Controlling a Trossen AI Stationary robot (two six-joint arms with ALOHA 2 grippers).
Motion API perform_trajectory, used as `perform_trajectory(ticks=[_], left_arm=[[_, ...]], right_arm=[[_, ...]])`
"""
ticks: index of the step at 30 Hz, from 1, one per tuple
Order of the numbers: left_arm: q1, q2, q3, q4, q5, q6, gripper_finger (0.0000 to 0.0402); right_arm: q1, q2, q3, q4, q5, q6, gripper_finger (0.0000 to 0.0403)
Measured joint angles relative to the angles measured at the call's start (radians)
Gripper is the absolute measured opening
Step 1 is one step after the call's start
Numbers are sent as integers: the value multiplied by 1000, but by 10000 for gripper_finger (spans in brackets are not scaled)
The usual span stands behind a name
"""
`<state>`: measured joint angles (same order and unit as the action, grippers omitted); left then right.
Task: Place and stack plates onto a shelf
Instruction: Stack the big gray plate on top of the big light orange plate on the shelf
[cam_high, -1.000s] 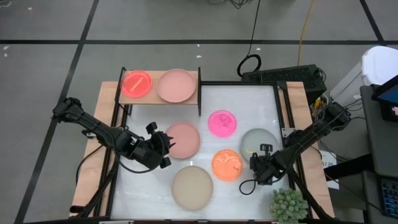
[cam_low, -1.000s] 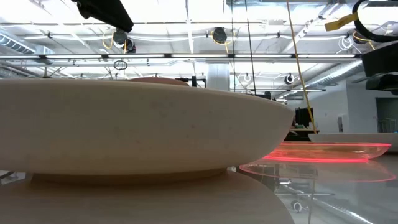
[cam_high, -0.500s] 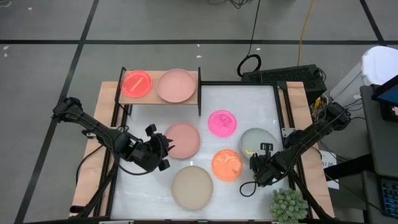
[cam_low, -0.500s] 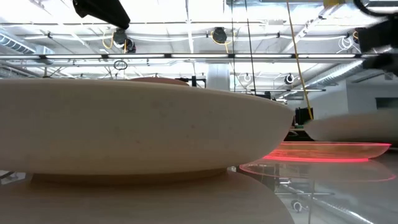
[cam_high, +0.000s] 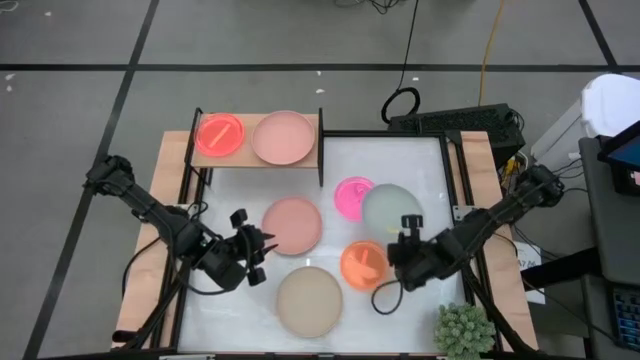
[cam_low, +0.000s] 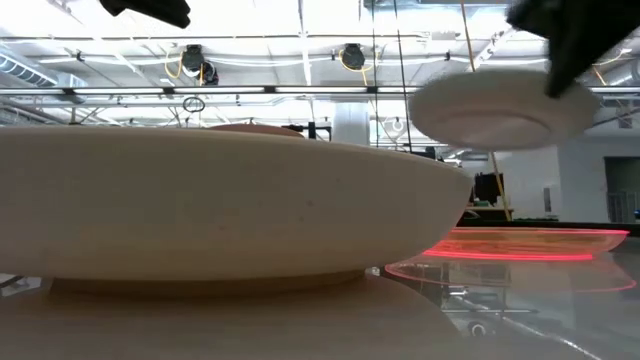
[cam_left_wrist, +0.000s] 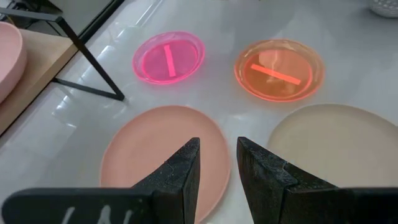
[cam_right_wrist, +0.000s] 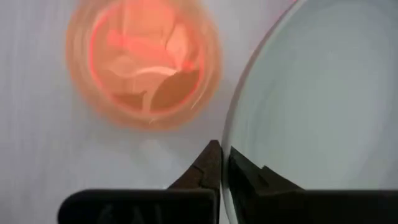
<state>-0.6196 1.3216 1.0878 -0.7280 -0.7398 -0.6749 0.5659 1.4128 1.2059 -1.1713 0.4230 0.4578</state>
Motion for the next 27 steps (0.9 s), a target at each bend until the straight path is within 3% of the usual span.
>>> perform_trajectory(ticks=[7,14,20,27], left_arm=[[-30,0,0,-1,-13,-22,113],[-61,0,0,-1,-43,-55,113],[-78,0,0,-2,-74,-73,113],[-78,1,-49,30,-80,-87,113]], right_arm=[[-150,0,111,67,29,-276,0],[-309,0,163,294,22,-645,0],[-446,26,201,463,-62,-856,0],[-560,123,287,507,-139,-1000,0]])
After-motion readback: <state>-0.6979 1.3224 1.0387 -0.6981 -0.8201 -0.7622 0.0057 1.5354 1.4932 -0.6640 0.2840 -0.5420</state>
